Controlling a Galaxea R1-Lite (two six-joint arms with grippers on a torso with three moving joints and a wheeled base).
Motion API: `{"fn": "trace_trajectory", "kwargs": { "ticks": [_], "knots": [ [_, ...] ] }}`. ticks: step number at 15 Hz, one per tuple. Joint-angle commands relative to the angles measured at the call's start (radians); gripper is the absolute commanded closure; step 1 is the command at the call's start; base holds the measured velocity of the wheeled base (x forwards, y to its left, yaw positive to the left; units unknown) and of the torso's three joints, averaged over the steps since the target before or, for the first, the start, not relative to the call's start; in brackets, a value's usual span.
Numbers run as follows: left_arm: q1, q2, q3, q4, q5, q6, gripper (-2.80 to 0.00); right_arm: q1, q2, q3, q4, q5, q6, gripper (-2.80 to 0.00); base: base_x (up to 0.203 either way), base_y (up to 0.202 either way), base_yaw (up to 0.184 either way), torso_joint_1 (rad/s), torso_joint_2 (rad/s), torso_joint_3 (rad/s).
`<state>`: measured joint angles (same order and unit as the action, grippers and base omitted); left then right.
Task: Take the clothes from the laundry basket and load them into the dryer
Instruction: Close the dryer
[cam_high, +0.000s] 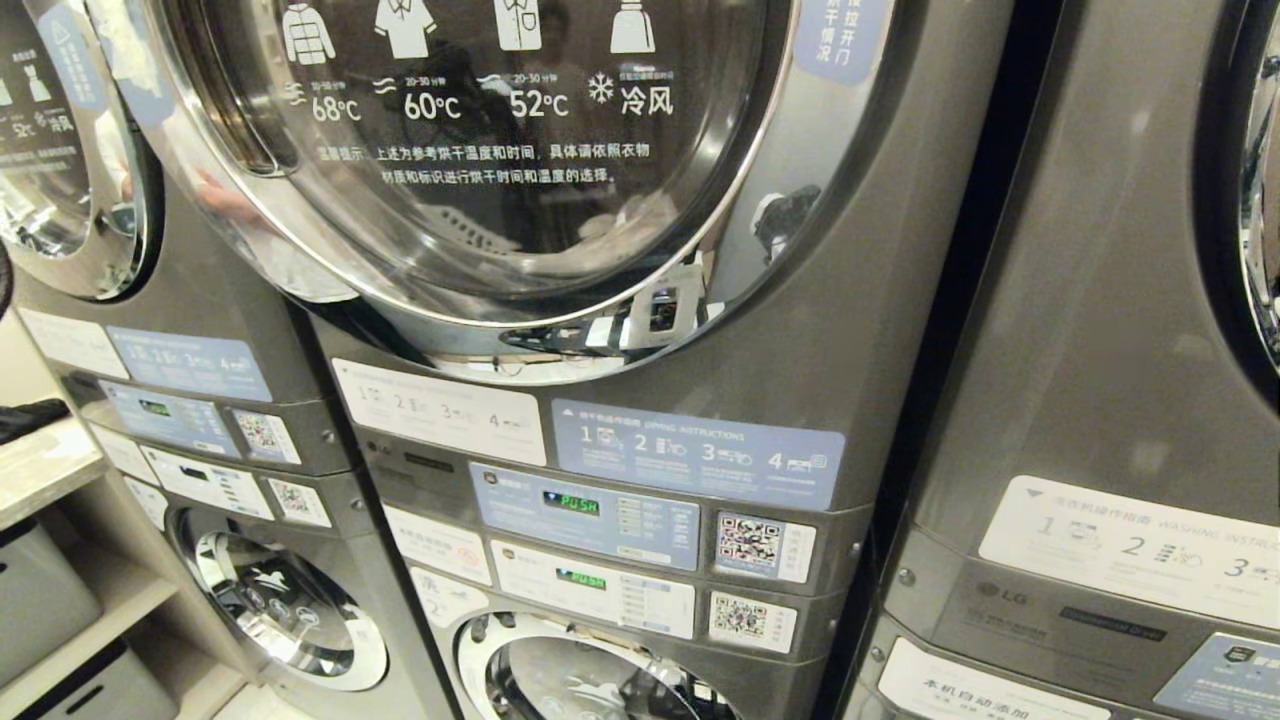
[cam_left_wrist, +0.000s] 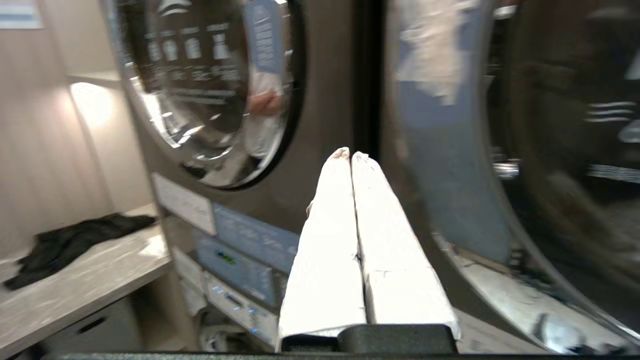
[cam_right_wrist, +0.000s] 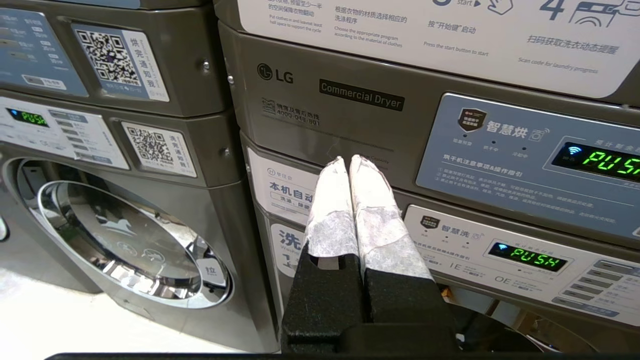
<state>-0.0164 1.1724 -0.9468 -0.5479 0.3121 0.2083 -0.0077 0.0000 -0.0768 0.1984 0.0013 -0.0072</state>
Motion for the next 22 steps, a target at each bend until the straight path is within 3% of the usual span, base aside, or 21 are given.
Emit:
{"fn": "trace_trajectory", "kwargs": {
  "ticks": [1, 3, 5, 8, 19, 22],
  "knots": [
    [0.042, 0.035, -0.006, -0.005, 0.001, 0.002, 0.0, 0.0, 0.0, 0.0, 0.001, 0.0, 0.0, 0.0, 0.0, 0.0, 0.0, 0.0, 0.0, 0.0],
    [0.048, 0.09, -0.048, -0.007, -0.021, -0.023, 0.0, 0.0, 0.0, 0.0, 0.001, 0.0, 0.0, 0.0, 0.0, 0.0, 0.0, 0.0, 0.0, 0.0],
    [0.049, 0.152, -0.117, -0.007, -0.106, -0.069, 0.0, 0.0, 0.0, 0.0, 0.001, 0.0, 0.0, 0.0, 0.0, 0.0, 0.0, 0.0, 0.0, 0.0],
    [0.087, 0.233, -0.203, -0.007, -0.207, -0.083, 0.0, 0.0, 0.0, 0.0, 0.001, 0.0, 0.0, 0.0, 0.0, 0.0, 0.0, 0.0, 0.0, 0.0],
    [0.139, 0.462, -0.433, -0.006, -0.355, -0.114, 0.0, 0.0, 0.0, 0.0, 0.001, 0.0, 0.0, 0.0, 0.0, 0.0, 0.0, 0.0, 0.0, 0.0],
    [0.164, 0.54, -0.536, -0.005, -0.448, -0.124, 0.0, 0.0, 0.0, 0.0, 0.001, 0.0, 0.0, 0.0, 0.0, 0.0, 0.0, 0.0, 0.0, 0.0]
  ]
}}
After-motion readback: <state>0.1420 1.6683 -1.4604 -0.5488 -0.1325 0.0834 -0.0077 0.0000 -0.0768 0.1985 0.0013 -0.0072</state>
